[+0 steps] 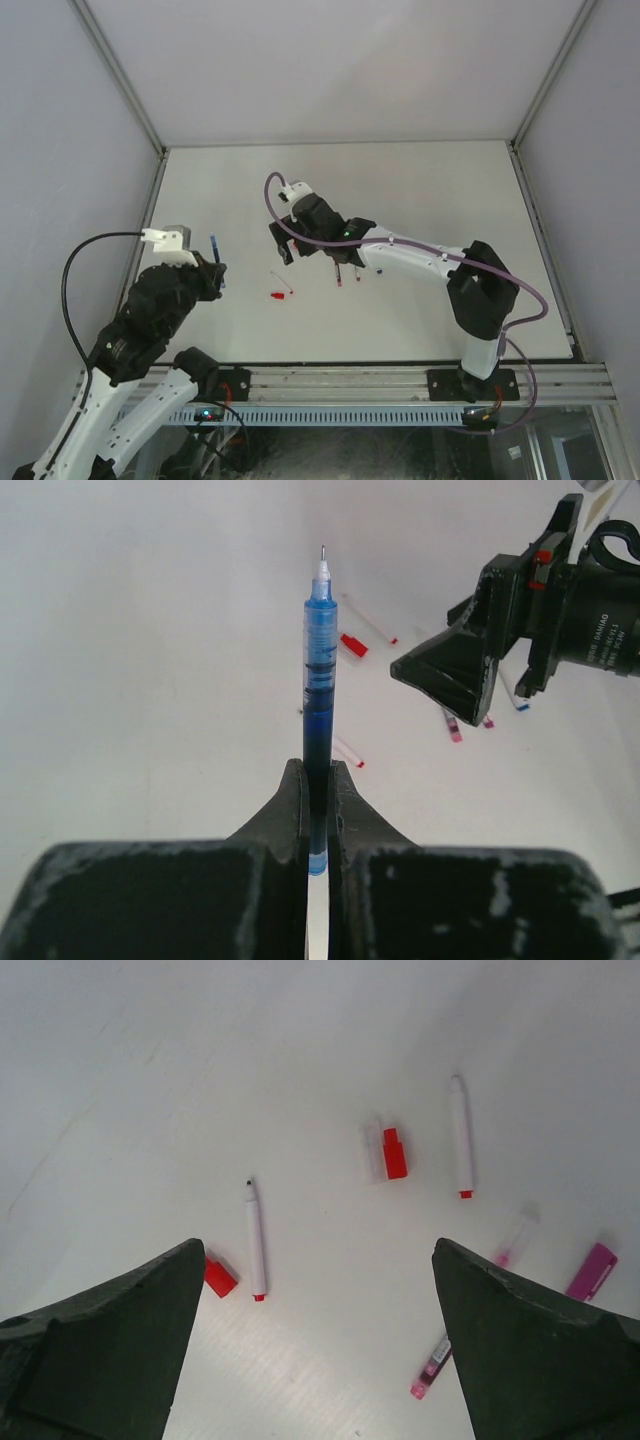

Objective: Insert the pens into the pen caps
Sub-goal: Move the pen cap to the center of the board, then pick up the pen cap from the center of the board.

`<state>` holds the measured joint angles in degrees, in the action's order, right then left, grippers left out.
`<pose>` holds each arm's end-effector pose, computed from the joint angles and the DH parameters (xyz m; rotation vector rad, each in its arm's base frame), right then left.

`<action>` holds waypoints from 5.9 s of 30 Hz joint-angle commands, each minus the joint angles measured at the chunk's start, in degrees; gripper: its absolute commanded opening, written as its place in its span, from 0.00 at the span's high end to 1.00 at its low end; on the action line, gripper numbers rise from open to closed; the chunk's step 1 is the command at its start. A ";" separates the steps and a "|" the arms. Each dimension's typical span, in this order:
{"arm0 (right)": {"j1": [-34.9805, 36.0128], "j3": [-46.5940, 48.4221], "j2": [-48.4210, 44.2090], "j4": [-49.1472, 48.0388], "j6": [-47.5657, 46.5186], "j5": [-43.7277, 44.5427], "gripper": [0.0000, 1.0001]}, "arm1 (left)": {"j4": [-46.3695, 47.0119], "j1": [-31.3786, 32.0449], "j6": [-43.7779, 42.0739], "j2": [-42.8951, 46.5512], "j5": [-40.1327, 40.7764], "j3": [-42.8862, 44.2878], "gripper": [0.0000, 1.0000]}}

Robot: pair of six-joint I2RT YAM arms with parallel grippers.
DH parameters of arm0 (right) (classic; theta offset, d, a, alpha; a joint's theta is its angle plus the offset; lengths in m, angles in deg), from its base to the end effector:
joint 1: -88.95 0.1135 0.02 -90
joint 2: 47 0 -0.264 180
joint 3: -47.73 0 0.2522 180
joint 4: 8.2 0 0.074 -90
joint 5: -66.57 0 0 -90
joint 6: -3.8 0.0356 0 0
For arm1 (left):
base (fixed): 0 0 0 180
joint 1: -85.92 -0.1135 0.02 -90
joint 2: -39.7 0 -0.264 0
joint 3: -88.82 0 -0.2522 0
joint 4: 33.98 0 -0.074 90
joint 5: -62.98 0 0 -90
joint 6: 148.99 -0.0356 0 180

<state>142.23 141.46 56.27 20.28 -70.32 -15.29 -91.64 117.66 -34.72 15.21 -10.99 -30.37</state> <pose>0.2524 0.3299 0.2614 -0.6539 2.1776 0.4956 0.0764 -0.0357 0.3329 -0.0597 1.9460 -0.3805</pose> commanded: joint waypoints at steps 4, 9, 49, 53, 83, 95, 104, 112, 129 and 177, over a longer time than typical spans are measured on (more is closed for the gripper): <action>-0.58 10.64 6.66 7.57 -1.25 -5.25 0.13 | -1.03 -2.22 -4.16 -0.19 0.33 4.42 1.00; -1.35 15.79 11.48 9.95 -0.41 -8.55 0.19 | -1.41 -2.22 -4.51 1.53 1.32 3.38 1.00; -5.17 35.45 29.67 20.07 2.01 -8.64 0.61 | 0.17 -2.22 -4.85 2.18 0.56 1.51 1.00; -5.29 35.44 30.05 20.32 1.82 -8.70 0.62 | 0.31 -2.22 -4.90 1.93 0.44 1.47 1.00; -5.96 36.47 33.24 22.59 0.67 -6.75 0.68 | 0.57 -2.22 -5.07 2.08 0.22 1.24 1.00; -3.74 39.70 36.52 27.09 -1.05 -0.92 0.75 | 0.65 -2.22 -5.00 2.17 0.26 1.20 1.00; -0.74 38.10 34.09 30.92 -2.86 1.06 0.87 | 0.61 -2.26 -5.02 2.57 0.59 1.11 1.00; 1.55 17.38 18.67 25.14 1.64 -1.21 0.90 | 0.66 -2.22 -5.02 2.59 0.52 1.16 1.00; 5.98 -7.72 1.68 24.58 12.67 -0.80 0.89 | 0.66 -2.22 -4.99 2.57 0.48 1.10 1.00; 4.61 -12.50 6.75 26.08 11.88 -7.29 0.77 | 1.43 -2.22 -5.45 1.74 -1.56 0.50 0.99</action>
<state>147.02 131.97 60.92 49.15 -59.48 -24.19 -92.82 115.78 -38.70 17.67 -11.17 -29.43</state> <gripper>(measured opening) 0.221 0.030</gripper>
